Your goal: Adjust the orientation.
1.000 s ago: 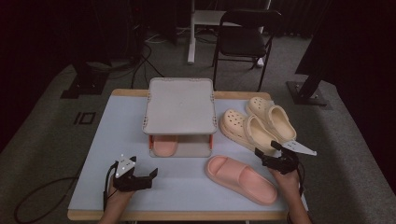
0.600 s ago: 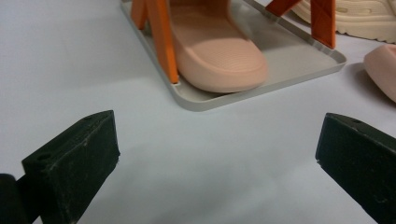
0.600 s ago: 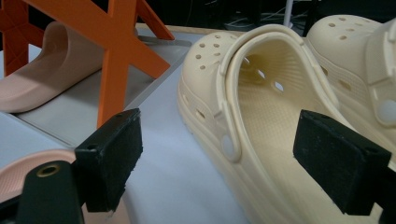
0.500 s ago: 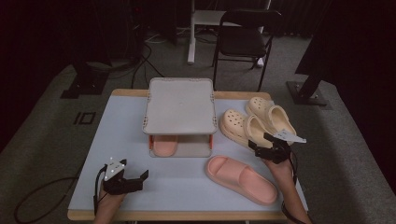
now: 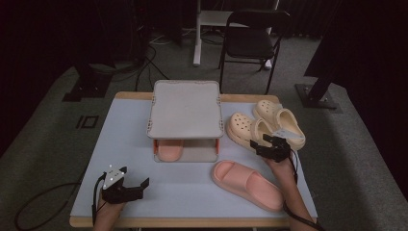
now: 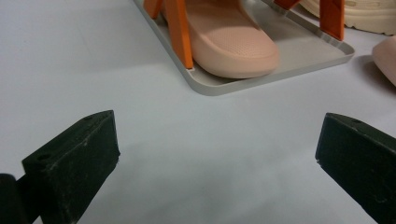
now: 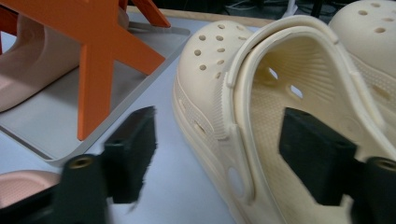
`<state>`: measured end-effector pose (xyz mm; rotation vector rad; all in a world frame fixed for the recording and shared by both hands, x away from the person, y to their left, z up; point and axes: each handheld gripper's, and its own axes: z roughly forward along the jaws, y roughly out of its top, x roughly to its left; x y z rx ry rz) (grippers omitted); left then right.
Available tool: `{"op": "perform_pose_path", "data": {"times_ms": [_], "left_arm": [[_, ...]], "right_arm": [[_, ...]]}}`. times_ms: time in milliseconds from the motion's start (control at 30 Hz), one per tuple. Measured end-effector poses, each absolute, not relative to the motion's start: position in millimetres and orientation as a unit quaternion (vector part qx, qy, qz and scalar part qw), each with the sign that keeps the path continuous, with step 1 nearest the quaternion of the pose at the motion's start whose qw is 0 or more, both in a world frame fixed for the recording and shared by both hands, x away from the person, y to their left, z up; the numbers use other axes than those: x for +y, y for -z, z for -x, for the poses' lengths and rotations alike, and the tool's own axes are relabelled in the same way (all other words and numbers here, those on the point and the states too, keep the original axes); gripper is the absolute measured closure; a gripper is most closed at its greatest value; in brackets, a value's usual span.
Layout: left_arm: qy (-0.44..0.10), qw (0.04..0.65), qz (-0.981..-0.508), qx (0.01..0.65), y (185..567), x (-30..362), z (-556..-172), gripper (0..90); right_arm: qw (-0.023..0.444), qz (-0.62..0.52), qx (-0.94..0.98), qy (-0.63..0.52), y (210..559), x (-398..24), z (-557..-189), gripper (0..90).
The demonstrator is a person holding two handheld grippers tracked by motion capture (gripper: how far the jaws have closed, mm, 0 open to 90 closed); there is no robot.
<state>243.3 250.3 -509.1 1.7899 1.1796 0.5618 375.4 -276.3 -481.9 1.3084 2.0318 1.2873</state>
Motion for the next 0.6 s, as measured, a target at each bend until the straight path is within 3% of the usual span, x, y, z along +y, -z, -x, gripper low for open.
{"op": "perform_pose_path", "data": {"times_ms": [200, 400, 600], "left_arm": [[-0.224, 0.453, -0.724, 0.47, 507.6, 249.5, -240.3, 0.0], [-0.223, 0.457, -0.723, 0.467, 507.7, 248.9, -239.2, 0.0], [-0.221, 0.46, -0.721, 0.469, 508.0, 249.8, -239.1, 0.0]], "right_arm": [[0.199, -0.47, 0.738, -0.441, 484.5, -270.6, -383.4, 43.6], [0.2, -0.473, 0.741, -0.431, 485.3, -270.2, -386.6, 68.6], [0.192, -0.464, 0.749, -0.431, 481.8, -268.3, -384.6, 74.9]]}}
